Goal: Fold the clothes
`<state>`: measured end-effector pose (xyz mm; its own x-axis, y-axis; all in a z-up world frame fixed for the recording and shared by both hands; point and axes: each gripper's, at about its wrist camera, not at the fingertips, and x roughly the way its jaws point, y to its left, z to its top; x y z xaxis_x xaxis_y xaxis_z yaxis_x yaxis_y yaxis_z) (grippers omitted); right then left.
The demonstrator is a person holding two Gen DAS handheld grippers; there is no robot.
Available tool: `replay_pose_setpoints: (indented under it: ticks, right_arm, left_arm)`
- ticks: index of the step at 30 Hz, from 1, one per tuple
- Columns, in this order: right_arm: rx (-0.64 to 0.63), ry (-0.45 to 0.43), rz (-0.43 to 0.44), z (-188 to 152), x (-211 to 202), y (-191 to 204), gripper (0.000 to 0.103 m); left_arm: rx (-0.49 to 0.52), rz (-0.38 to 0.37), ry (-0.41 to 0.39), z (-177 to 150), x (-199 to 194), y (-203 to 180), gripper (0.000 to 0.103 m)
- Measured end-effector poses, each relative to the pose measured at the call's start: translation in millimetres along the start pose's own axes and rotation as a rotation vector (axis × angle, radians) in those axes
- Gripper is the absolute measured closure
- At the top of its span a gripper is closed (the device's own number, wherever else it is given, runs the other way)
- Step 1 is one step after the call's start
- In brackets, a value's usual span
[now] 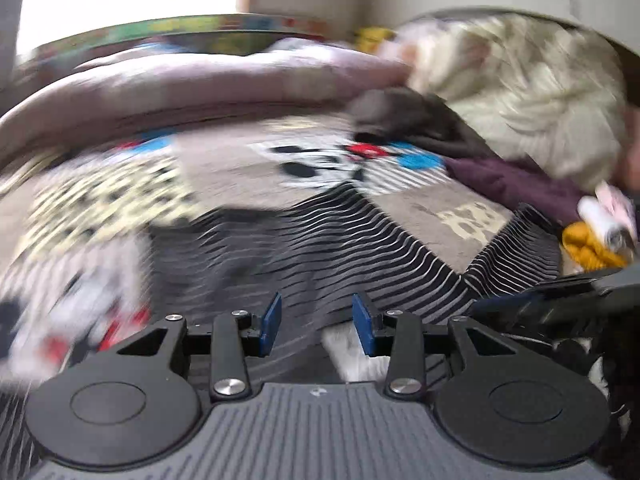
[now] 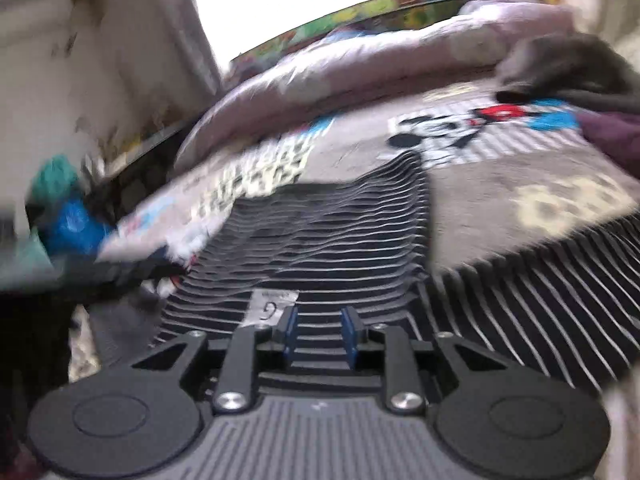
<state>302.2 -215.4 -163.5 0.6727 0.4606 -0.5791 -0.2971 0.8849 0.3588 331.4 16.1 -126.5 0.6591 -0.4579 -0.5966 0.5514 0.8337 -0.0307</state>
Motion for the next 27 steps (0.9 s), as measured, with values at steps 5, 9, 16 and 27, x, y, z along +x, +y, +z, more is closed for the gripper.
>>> replay_pose_setpoints:
  ticks: [5,9,16,27]
  right_arm:
    - [-0.02,0.06,-0.007,-8.3,21.2,-8.2,0.077]
    - [-0.03,0.068,0.001,-14.1,19.2,-16.6,0.078]
    - [-0.024,0.069,0.009,-13.9,17.5,-16.6,0.072]
    - [-0.047,0.068,0.001,-17.5,17.6,-15.5,0.07]
  left_arm:
    - [0.169,-0.056,0.113,1.1,63.9,-2.6,0.065]
    - [0.061,0.092,0.114,4.2,84.3,55.5,0.062]
    - [0.053,0.104,0.054,24.9,88.5,79.5,0.062]
    - [-0.067,0.229,0.033,38.7,104.4,112.9,0.046]
